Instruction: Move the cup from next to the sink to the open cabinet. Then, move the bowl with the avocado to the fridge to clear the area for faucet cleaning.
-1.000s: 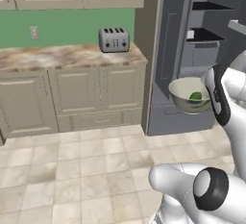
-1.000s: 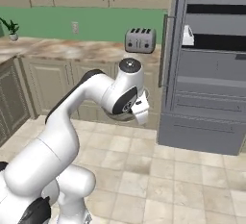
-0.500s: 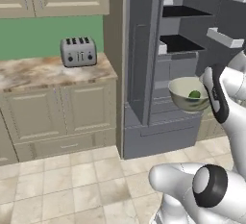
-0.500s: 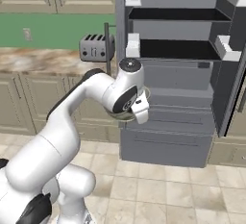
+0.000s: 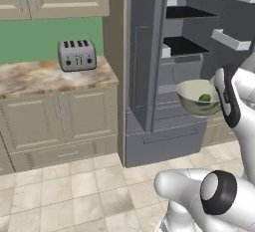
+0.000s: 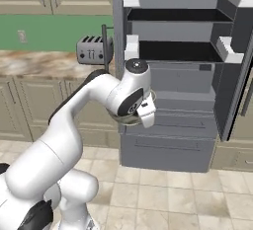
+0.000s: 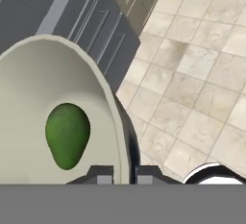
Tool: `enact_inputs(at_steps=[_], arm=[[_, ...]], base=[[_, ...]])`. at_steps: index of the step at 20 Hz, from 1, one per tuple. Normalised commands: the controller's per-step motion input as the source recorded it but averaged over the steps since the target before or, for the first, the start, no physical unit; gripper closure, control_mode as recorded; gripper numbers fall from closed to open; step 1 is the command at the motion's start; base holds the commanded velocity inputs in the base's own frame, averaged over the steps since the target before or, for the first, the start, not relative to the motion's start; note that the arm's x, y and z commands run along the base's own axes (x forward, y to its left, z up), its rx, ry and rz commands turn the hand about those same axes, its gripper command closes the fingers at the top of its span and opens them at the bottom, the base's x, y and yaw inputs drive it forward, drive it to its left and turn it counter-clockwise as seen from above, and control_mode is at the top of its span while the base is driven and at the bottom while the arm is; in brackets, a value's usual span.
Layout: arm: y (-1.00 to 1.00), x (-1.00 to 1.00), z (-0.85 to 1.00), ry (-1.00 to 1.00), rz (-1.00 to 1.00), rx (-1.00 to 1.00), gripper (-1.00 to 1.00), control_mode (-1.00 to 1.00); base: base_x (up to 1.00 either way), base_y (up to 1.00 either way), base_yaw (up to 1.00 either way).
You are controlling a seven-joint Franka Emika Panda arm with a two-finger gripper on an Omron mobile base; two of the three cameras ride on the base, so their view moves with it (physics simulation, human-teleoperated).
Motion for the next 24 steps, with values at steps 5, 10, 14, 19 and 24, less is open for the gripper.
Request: enact_inputs(at_steps=[5,10,14,19,24], arm=[[0.0,0.0,0.0,0.0,0.0,0.0,1.0,1.0],[0.0,0.0,0.0,0.0,0.0,0.0,1.0,1.0],[0.0,0.0,0.0,0.0,0.0,0.0,1.0,1.0],[0.0,0.0,0.0,0.0,0.0,0.0,1.0,1.0],[0.0,0.0,0.0,0.0,0.0,0.0,1.0,1.0]], base=[[1.0,-0.44,0.0],[0.95,-0.21,-0.4],[0.51,-0.25,-0.06],[0.08,-0.73,0.11],[0.1,-0.62,0.14]])
